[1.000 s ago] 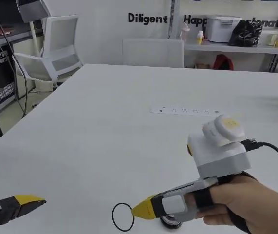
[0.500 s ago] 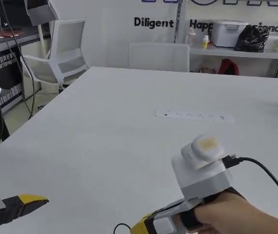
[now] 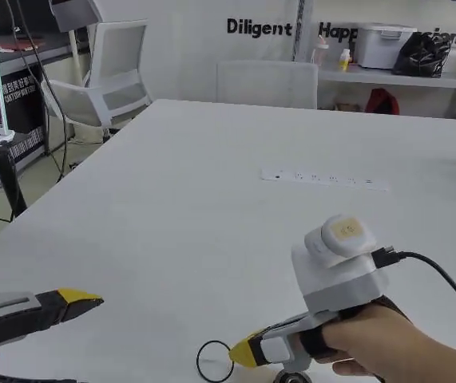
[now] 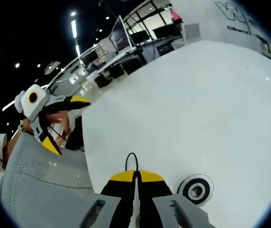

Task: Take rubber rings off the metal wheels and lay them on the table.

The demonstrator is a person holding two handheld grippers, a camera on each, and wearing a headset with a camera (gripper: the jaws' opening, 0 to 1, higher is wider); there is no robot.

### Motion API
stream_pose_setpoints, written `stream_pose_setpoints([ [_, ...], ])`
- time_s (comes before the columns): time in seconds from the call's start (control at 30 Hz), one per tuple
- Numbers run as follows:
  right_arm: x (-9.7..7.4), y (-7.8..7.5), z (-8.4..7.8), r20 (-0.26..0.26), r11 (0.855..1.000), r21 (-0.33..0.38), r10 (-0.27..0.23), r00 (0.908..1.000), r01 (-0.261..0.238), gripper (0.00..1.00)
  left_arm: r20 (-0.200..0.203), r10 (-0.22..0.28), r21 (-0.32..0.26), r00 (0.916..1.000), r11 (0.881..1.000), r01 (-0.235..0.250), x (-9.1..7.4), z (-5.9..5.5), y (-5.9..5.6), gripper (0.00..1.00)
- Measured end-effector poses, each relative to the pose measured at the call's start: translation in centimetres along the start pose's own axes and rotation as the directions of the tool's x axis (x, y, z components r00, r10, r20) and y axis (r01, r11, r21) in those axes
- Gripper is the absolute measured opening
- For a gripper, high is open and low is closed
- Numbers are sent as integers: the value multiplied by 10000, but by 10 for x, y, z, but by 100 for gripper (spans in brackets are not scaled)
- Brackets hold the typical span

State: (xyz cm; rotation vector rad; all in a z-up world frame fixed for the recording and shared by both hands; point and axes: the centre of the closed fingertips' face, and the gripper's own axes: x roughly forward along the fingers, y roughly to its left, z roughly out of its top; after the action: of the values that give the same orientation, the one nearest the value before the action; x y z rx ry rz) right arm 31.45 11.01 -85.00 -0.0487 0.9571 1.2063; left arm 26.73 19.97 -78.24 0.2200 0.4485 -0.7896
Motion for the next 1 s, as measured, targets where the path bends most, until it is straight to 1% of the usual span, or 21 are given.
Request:
stream_pose_setpoints([
  [0.07, -3, -2, -1, -27, 9996, -178, -221, 9998, 221, 0, -20, 17, 54, 10000, 10000, -17, -1, 1, 1, 73],
  [0.13, -5, -4, -1, -8, 9988, -314, -369, 9993, 369, 3, -33, 57, 79, 10000, 10000, -57, -3, 2, 2, 73],
  [0.2, -10, -4, -2, 6, 9984, -425, -374, 9993, 374, 8, 10, 95, 76, 10000, 9999, -95, -4, 5, 2, 73],
  [0.27, -15, -5, -3, 17, 9976, -553, -417, 9991, 418, 10, 42, 74, 86, 10000, 9999, -74, -5, 7, 1, 72],
  [0.33, -23, -7, -3, 103, 9958, -734, -542, 9985, 548, 11, 54, 7, 138, 10000, 9999, -8, -6, 9, -1, 72],
  [0.43, -36, -7, -4, 198, 9932, -1016, -546, 9983, 563, 15, -39, -78, 238, 10000, 9997, 79, -5, 9, -3, 72],
  [0.5, -45, -8, -4, 336, 9914, -1115, -649, 9973, 682, 18, -79, -146, 319, 9999, 9994, 148, -4, 10, -5, 72],
  [0.57, -52, -10, -5, 459, 9905, -1128, -741, 9962, 789, 19, -95, -194, 356, 9998, 9992, 197, -3, 11, -7, 72],
  [0.63, -60, -11, -2, 849, 9918, -900, -836, 9929, 912, 20, -95, -258, 393, 9996, 9989, 262, -2, 12, -11, 72],
  [0.7, -67, -8, -4, 978, 9930, -836, -756, 9923, 839, 21, -100, -328, 439, 9994, 9985, 332, 0, 12, -13, 72],
  [0.77, -73, -8, -6, 1108, 9933, -700, -837, 9903, 918, 22, -139, -407, 453, 9991, 9981, 413, 2, 12, -16, 72],
  [0.93, -85, -16, -12, 1407, 9920, -410, -1123, 9837, 1191, 22, -342, -729, 634, 9968, 9952, 749, 8, 13, -23, 71],
  [0.97, -88, -17, -12, 1601, 9928, -217, -1128, 9806, 1177, 23, -374, -820, 702, 9959, 9939, 844, 10, 15, -24, 71],
  [1.0, -90, -16, -10, 1928, 9949, 122, -1002, 9761, 997, 23, -388, -914, 728, 9951, 9929, 940, 12, 17, -26, 71],
])
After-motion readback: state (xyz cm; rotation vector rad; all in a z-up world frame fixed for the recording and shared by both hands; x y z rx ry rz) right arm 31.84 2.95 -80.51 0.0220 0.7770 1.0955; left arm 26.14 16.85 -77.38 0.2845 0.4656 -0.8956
